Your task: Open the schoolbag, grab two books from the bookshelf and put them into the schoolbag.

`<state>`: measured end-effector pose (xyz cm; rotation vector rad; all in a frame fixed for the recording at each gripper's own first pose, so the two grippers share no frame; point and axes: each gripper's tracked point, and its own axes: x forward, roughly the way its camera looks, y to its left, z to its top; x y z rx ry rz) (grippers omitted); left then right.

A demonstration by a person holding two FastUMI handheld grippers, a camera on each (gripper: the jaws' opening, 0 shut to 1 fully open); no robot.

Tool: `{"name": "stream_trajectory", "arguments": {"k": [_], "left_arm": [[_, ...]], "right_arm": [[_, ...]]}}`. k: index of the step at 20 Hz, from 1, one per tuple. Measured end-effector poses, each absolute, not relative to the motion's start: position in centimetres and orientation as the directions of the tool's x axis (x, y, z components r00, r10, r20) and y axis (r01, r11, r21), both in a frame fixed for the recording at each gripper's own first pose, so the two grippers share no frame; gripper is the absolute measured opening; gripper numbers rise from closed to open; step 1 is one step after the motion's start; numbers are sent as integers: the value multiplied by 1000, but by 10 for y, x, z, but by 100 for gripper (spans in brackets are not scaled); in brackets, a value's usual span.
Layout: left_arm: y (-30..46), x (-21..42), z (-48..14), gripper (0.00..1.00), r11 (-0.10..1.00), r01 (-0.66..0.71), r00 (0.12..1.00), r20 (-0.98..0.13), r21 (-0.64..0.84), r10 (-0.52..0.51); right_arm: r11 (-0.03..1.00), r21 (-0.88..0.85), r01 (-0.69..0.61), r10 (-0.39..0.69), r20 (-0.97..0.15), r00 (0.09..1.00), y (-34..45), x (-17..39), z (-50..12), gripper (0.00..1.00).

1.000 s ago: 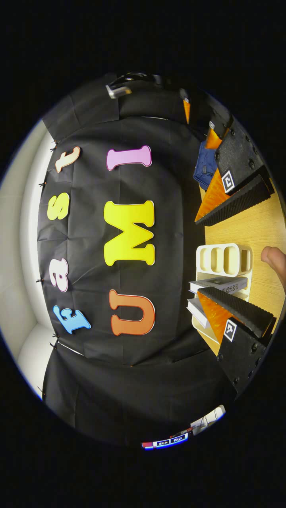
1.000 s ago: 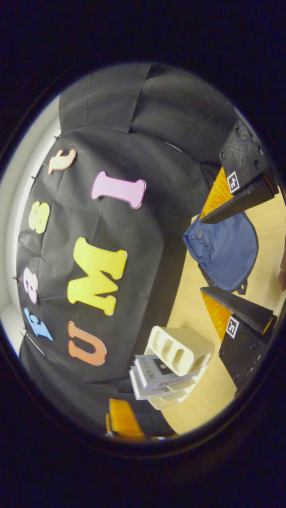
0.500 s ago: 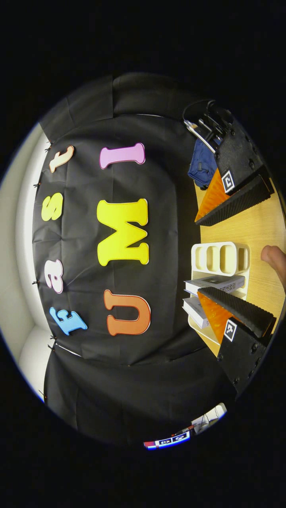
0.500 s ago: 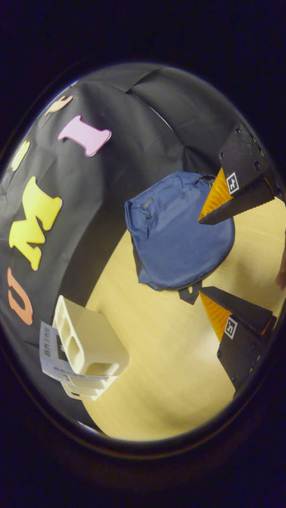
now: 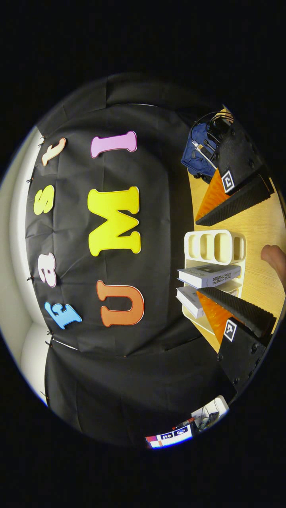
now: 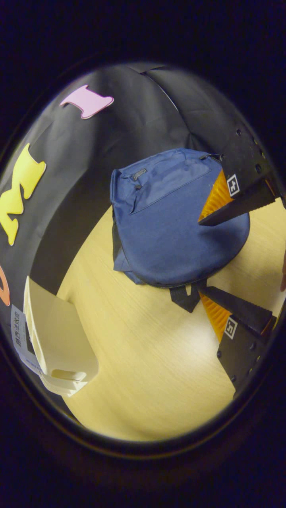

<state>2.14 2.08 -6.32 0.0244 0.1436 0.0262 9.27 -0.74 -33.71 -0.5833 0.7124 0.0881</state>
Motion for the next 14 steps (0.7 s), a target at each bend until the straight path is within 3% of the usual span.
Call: {"name": "stream_trajectory", "arguments": {"k": [4, 5, 6, 7, 8, 9, 10, 11, 14], "left_arm": [[26, 25, -71, 99, 999, -50, 985, -165, 1, 49], [27, 26, -74, 99, 998, -58, 984, -171, -7, 56], [29, 27, -75, 99, 998, -63, 983, -176, -11, 60], [29, 27, -77, 99, 998, -69, 981, -180, -14, 65], [29, 28, -78, 99, 997, -70, 981, -181, -16, 66], [29, 29, -78, 99, 997, -71, 981, -184, -15, 67], [29, 29, -78, 99, 997, -72, 981, -184, -13, 68], [28, 29, -78, 99, 997, -70, 981, -183, -12, 67], [25, 30, -76, 99, 998, -66, 982, -179, -7, 64]], "right_arm": [[875, -396, -277, -88, -695, 714, -5, 95, -344, 80], [877, -386, -287, -79, -704, 706, -1, 96, -344, 84], [874, -379, -304, -69, -715, 696, -1, 95, -346, 76], [870, -372, -324, -60, -731, 680, 1, 94, -348, 80], [866, -367, -338, -50, -737, 674, 2, 94, -346, 66], [859, -371, -354, -50, -747, 663, 2, 94, -347, 63], [854, -368, -367, -41, -751, 659, 3, 95, -347, 49], [852, -363, -378, -35, -759, 650, 4, 95, -348, 45], [851, -323, -414, 8, -780, 625, 7, 92, -342, 17]]}}
